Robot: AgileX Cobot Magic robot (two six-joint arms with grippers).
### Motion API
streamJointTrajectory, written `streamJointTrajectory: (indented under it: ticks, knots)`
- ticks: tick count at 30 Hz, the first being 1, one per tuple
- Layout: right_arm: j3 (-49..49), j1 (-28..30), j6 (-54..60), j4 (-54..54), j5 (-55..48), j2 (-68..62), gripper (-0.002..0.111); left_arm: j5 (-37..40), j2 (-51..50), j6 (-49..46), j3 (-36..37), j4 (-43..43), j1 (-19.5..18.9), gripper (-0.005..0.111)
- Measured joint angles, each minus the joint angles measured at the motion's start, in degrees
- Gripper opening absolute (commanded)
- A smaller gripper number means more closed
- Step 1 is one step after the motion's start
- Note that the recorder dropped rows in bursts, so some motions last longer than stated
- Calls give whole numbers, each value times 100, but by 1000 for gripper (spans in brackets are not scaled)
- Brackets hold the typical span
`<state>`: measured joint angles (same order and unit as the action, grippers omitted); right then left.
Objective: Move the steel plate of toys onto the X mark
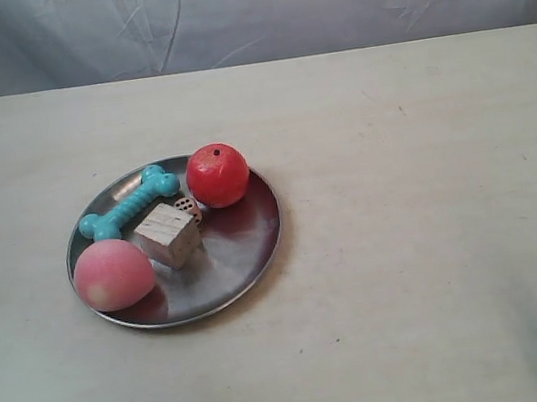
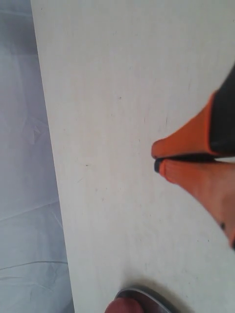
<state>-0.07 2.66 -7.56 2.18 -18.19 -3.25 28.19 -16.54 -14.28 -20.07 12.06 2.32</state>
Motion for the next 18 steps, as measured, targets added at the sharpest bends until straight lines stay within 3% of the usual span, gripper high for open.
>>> streamJointTrajectory:
  ticks: [8, 18]
  knots:
    - [0, 0, 0, 0, 0, 0, 0, -43, 1285, 916, 830, -402, 0, 0]
    - [0, 0, 0, 0, 0, 0, 0, -349, 1619, 1056, 1459, -349, 0, 0]
